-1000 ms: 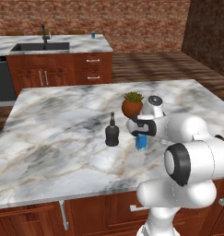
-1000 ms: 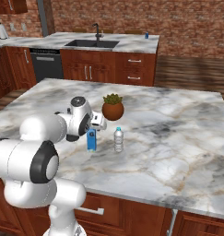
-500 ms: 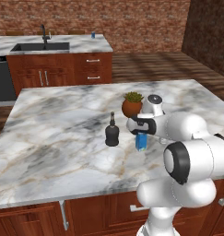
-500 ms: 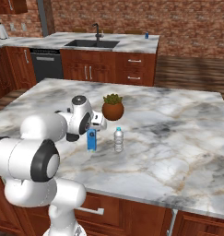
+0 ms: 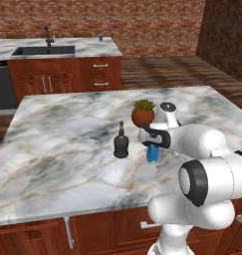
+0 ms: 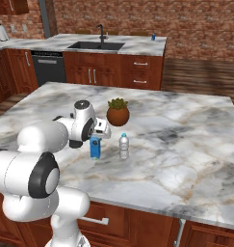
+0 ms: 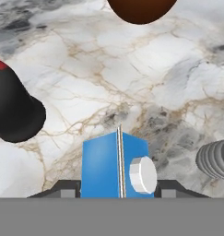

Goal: Move the drinks to the dining counter.

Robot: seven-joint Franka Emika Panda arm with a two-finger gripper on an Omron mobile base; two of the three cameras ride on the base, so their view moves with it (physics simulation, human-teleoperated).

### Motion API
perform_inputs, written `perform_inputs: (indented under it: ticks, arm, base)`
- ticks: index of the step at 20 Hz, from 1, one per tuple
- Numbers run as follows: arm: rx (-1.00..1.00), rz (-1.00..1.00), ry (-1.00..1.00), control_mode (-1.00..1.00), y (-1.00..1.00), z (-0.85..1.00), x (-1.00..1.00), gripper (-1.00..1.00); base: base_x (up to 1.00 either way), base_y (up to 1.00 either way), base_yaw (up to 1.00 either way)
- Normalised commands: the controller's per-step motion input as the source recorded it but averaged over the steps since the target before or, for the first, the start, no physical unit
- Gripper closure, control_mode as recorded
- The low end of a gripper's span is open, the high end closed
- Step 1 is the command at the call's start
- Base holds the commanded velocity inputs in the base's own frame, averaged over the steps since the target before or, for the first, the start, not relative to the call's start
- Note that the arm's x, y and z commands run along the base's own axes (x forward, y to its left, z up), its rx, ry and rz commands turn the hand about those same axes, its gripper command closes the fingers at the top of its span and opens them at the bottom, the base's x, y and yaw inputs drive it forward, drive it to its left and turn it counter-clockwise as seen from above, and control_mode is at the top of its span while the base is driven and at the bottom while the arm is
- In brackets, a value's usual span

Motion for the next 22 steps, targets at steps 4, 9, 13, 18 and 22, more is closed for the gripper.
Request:
perform_inputs:
  ticks: [4,9,13,18,22]
  arm:
    - [0.00,0.00,0.02,-1.00,0.00,-0.19,-0.08,1.00]
    - [0.00,0.00,0.00,-1.00,0.00,0.00,-0.01,1.00]
    - [0.01,0.01,-0.07,-1.00,-0.01,0.20,-0.20,1.00]
    - [0.05,0.02,-0.16,-1.00,-0.04,0.59,-0.32,1.00]
    - [0.05,0.03,-0.11,-1.00,-0.02,0.61,-0.32,1.00]
  base:
    - [0.00,0.00,0.00]
    - [0.00,0.00,0.00]
    - [0.00,0.00,0.00]
    - [0.00,0.00,0.00]
    - [0.00,0.00,0.00]
